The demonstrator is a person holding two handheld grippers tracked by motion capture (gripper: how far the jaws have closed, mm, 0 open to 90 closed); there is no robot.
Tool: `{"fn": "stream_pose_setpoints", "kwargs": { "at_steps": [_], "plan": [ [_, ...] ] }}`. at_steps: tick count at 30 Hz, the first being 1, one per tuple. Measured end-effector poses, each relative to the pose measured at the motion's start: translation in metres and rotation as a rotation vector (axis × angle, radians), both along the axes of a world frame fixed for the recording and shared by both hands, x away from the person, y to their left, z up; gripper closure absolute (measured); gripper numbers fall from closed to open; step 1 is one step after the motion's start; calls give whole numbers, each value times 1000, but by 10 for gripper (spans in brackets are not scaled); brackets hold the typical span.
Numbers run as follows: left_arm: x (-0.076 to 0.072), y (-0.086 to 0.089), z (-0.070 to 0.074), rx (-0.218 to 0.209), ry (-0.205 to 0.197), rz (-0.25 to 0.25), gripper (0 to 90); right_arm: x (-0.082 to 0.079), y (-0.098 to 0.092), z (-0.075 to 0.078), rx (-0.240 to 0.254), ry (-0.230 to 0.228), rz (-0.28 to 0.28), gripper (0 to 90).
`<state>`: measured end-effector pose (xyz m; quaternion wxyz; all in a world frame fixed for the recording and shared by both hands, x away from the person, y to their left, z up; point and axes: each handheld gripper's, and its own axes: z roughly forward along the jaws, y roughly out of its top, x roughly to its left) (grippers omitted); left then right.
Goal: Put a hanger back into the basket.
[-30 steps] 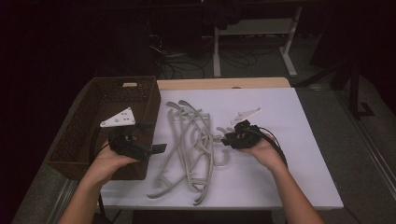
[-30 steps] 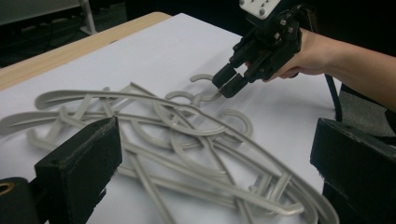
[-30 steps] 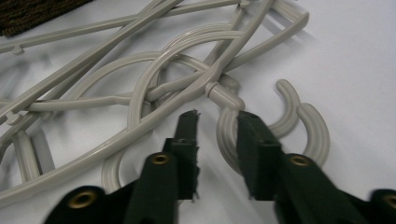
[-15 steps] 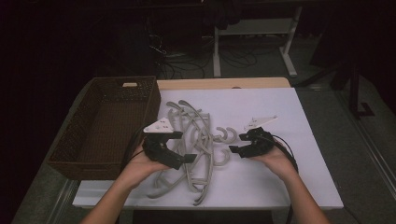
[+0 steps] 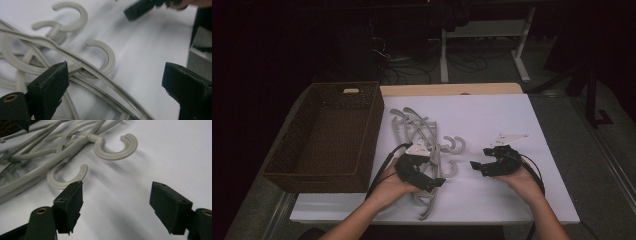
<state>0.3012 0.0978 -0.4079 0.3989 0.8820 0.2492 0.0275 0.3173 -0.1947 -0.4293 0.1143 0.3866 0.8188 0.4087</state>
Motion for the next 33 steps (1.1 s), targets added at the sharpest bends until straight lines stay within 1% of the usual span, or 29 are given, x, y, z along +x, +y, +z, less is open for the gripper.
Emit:
{"fn": "stream_pose_setpoints", "kwargs": {
  "at_steps": [2, 4, 6, 8, 10, 12, 13, 14, 17, 19, 21, 23, 26, 28, 30, 32, 33],
  "plan": [
    [-1, -5, -6, 26, 10, -4, 120, 1, 0, 0, 1, -5, -4, 256],
    [-1, -9, -12, 52, 22, -6, 141, 1, 1, 0, 0, -9, -3, 256],
    [-1, -13, -15, 83, 18, -3, 156, 1, 1, 0, -1, -10, -1, 256],
    [-2, -14, -17, 103, 22, -6, 196, 2, 1, 0, 0, -13, -5, 256],
    [-1, -16, -20, 129, 12, 3, 224, 2, 1, 1, 4, -18, -6, 256],
    [0, -17, -22, 142, 19, 11, 251, 2, 1, 1, 4, -17, -7, 256],
    [0, -17, -22, 142, 19, 11, 267, 2, 1, 1, 4, -17, -7, 256],
    [1, -18, -24, 155, 23, 14, 288, 2, 1, 1, 3, -17, -7, 256],
    [2, -19, -25, 165, 29, 24, 353, 2, 1, 0, 1, -17, -6, 256],
    [3, -19, -27, 177, 39, 25, 375, 2, 1, 0, 1, -16, -7, 256],
    [4, -19, -28, 170, 54, 21, 410, 2, 2, 0, 0, -17, -6, 256],
    [3, -20, -27, 173, 50, 24, 418, 2, 2, 0, 1, -19, -3, 256],
    [3, -18, -26, 167, 62, 21, 462, 2, 3, 0, -4, -17, -3, 257],
    [4, -16, -25, 158, 80, 24, 483, 2, 3, 0, -5, -18, -3, 259],
    [5, -15, -25, 140, 102, 32, 496, 2, 3, 0, -5, -20, -4, 259],
    [6, -14, -25, 129, 116, 40, 508, 2, 2, 0, -5, -19, -6, 260],
    [7, -14, -25, 132, 120, 37, 511, 2, 2, 0, -3, -17, -7, 260]
  ]
}}
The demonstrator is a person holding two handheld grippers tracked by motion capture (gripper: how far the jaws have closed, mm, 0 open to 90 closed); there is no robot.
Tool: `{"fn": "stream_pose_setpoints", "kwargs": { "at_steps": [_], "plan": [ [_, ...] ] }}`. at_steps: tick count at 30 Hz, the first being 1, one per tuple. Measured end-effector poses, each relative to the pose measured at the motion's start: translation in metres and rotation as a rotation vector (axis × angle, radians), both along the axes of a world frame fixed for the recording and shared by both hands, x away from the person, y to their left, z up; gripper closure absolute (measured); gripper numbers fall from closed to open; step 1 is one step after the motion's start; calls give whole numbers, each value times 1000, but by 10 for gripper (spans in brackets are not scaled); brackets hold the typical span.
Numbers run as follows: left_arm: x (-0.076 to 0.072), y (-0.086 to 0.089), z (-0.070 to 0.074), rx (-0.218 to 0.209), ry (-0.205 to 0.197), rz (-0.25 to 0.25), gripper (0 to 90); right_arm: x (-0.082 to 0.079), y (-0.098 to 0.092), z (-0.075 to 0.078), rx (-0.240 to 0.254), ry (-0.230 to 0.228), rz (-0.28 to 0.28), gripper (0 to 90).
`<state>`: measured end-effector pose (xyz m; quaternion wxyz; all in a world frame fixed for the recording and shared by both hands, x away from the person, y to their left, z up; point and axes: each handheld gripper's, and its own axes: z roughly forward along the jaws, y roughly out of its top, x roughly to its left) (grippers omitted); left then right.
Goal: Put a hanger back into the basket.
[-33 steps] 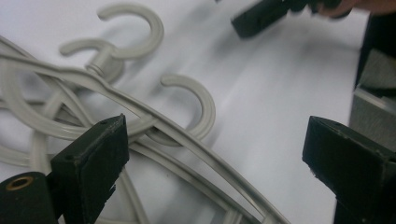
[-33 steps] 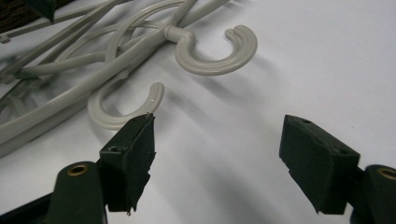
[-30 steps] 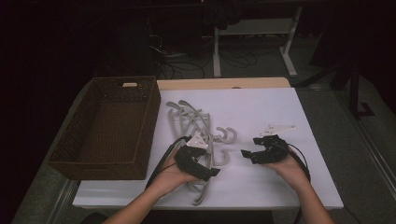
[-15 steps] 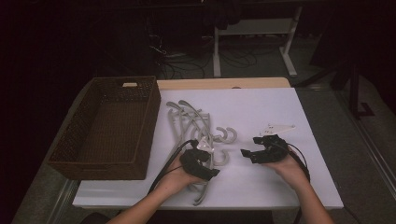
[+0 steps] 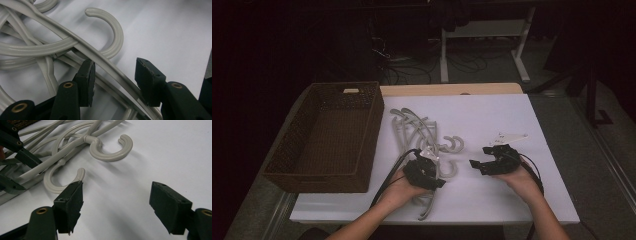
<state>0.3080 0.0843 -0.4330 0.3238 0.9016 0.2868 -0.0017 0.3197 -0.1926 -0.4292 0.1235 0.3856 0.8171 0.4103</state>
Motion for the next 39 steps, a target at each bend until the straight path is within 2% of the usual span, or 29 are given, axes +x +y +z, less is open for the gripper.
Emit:
{"fn": "stream_pose_setpoints", "kwargs": {
  "at_steps": [7, 10, 11, 17, 21, 22, 28, 31, 39],
  "plan": [
    [1, 1, 0, -20, 21, 25, 530, 0, 0, 0, 0, 0, 0, 261],
    [1, -3, -2, 11, -12, 37, 480, 1, 1, 0, -3, -1, 3, 261],
    [1, -4, -2, 7, -22, 52, 479, 1, 1, 0, -3, -1, 2, 261],
    [1, -7, -1, 36, -43, 59, 509, 1, 2, -1, -4, 2, 3, 263],
    [2, -5, -1, 16, -21, 74, 533, 1, 2, -1, -3, 4, 3, 266],
    [3, -4, -1, -2, -3, 91, 541, 1, 1, -1, -2, 5, 2, 267],
    [5, 0, 1, -38, 44, 103, 578, 1, 1, 0, 0, 1, -1, 271],
    [5, 1, 2, -65, 85, 82, 615, 1, 1, 0, 2, 1, -1, 272],
    [0, -4, 2, -59, 101, 33, 683, 0, 1, 1, 9, -7, 1, 276]
  ]
}}
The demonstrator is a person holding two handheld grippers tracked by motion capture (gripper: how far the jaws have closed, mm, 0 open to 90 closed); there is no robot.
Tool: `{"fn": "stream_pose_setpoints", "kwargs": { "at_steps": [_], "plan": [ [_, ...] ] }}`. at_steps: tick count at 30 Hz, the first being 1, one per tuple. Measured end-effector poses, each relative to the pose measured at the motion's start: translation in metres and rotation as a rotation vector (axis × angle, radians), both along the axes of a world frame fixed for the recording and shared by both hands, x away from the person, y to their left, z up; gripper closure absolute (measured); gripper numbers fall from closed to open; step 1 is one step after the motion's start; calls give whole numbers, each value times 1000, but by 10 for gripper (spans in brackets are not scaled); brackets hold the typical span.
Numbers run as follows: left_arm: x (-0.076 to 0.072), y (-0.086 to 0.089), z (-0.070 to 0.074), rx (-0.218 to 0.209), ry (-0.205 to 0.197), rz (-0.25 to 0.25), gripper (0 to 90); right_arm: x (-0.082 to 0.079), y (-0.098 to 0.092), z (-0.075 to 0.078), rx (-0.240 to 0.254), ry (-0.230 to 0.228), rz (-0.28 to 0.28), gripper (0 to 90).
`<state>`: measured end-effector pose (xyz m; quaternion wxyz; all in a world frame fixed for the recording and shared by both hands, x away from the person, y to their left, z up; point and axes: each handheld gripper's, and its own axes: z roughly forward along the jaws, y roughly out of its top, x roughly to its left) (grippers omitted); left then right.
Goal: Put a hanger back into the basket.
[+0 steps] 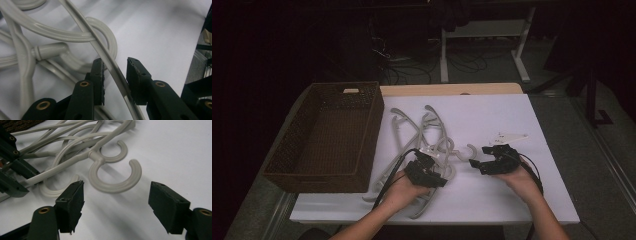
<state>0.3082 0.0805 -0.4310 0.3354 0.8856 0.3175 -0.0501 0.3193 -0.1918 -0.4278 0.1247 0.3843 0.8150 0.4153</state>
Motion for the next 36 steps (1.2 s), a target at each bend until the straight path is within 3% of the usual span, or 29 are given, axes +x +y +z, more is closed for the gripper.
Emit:
{"fn": "stream_pose_setpoints", "kwargs": {
  "at_steps": [4, 8, 10, 15, 21, 24, 29, 36],
  "plan": [
    [-2, -3, 0, 12, -2, -17, 692, -2, -10, 7, 34, -21, -27, 276],
    [-7, -12, 1, 68, -63, -41, 675, -6, -22, 10, 58, -35, -62, 275],
    [-7, -17, 1, 86, -81, -52, 667, -8, -26, 7, 52, -34, -67, 275],
    [-9, -32, -5, 104, -76, -71, 657, -12, -32, 2, 44, -24, -76, 275],
    [-18, -48, -9, 191, -136, -123, 647, -11, -34, 3, 47, -34, -85, 275],
    [-18, -49, -8, 209, -139, -129, 667, -11, -33, 3, 44, -35, -85, 275],
    [-17, -47, -8, 192, -125, -98, 691, -11, -33, 3, 47, -38, -87, 275],
    [-16, -41, -2, 106, -49, -87, 750, -11, -40, 9, 67, -54, -109, 263]
  ]
}}
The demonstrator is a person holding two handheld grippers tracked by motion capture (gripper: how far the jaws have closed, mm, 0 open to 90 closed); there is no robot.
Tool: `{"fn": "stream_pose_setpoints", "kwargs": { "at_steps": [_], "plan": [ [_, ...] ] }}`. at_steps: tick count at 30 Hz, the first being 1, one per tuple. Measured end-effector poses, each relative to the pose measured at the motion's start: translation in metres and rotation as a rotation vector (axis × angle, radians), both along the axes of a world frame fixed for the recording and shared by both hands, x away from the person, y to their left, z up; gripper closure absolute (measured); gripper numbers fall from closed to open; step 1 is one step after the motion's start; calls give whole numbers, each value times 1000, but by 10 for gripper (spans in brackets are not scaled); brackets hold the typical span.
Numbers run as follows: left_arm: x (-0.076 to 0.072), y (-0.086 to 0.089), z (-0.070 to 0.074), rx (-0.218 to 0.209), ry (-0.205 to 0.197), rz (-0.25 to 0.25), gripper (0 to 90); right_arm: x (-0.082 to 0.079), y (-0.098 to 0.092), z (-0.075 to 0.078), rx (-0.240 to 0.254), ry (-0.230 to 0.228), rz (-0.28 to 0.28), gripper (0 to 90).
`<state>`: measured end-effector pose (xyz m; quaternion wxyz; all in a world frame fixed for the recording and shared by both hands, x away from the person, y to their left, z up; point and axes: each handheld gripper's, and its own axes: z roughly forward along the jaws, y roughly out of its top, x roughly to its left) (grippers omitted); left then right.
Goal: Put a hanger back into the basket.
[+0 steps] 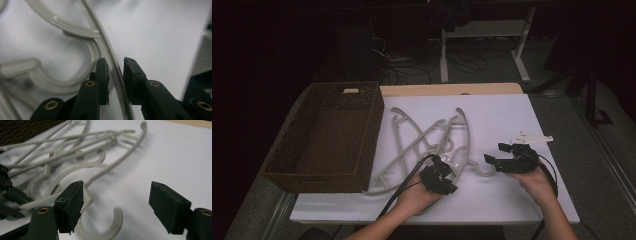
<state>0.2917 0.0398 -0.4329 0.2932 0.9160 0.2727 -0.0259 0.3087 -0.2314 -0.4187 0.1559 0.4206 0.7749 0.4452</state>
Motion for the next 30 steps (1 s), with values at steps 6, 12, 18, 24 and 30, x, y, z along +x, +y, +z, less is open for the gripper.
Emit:
{"fn": "stream_pose_setpoints", "kwargs": {
  "at_steps": [6, 12, 18, 24, 30],
  "plan": [
    [-4, 0, 6, -37, 28, -14, 801, -3, -9, 12, 33, -38, -29, 244],
    [-8, 3, 15, -63, 39, -28, 822, -4, -17, 20, 49, -61, -51, 231],
    [-12, 11, 28, -86, 24, -36, 825, -2, -19, 22, 54, -66, -57, 220],
    [-13, 22, 44, -118, 16, -45, 827, -2, -25, 27, 80, -88, -84, 208],
    [-10, 31, 54, -125, -2, -40, 827, -4, -31, 33, 109, -111, -105, 200]
  ]
}}
